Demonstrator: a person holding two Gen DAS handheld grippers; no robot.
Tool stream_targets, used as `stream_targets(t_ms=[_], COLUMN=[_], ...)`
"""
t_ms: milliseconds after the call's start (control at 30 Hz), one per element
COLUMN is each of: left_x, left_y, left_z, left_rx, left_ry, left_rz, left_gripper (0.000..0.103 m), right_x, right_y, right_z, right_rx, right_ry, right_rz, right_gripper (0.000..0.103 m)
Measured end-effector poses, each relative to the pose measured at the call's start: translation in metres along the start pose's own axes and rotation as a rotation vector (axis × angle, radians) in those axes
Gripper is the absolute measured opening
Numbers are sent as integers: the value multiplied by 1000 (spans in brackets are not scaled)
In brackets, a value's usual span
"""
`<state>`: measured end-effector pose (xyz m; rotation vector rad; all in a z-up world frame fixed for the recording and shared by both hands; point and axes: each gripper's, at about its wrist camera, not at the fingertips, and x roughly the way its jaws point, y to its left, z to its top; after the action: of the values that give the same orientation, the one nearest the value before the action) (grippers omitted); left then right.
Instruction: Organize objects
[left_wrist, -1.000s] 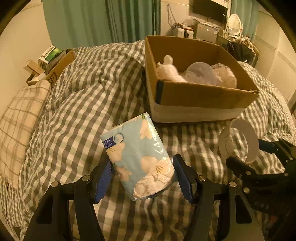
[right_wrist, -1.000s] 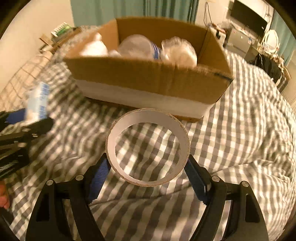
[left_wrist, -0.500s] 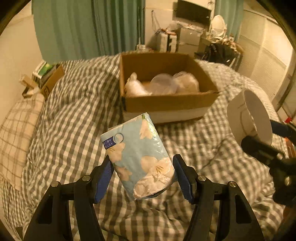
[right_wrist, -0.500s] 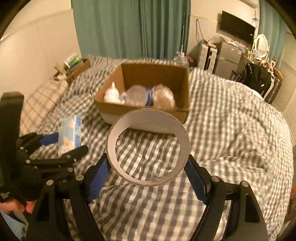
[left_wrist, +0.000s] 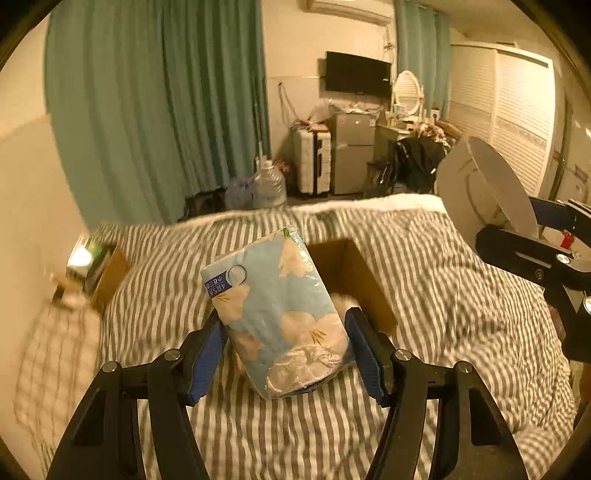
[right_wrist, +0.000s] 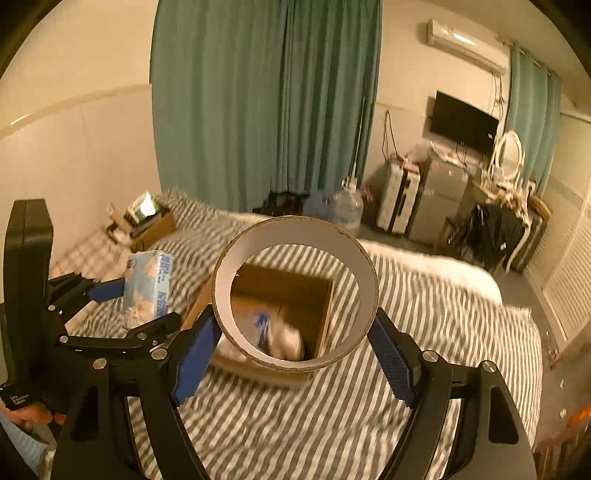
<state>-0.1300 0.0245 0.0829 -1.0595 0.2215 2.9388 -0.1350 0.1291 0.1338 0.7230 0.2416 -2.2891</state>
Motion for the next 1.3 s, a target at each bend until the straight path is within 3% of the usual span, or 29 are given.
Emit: stream_targets(t_ms=[133,267,433,600,767,833,867,967,1300], left_x=[36,77,138,188,198,195,192,174,80], left_y=[5,16,26,31,31,28,28,28,21], left_z=[21,19,0,-24,-37,-37,-36,-32,-1], left_rx=[34,24,20,11,27,38,46,45,-20], left_ry=[6,21,73,141,131,127,120,80,-12], left_rz=[31,6,-6,-8,-20,-16,-11,-3,-15], left_gripper=[66,66,66,66,69,73,83,96,103], right_x=[28,70,140,195,222,220,216,198,79], right_y=[-6,-13,-24,-17,-12,-12,-12,-14,-29], right_z=[19,17,6,-13,-36,-38,-38,-31,4], right_rx=[-31,-13,38,11,19,26,29,47,119], right_ry=[-7,-1,22,60,95,79,63,39,-92], right_rz=[-17,-5,23,57,96,94,82,76,12], right_gripper=[79,79,79,80,81,93,94,95,99])
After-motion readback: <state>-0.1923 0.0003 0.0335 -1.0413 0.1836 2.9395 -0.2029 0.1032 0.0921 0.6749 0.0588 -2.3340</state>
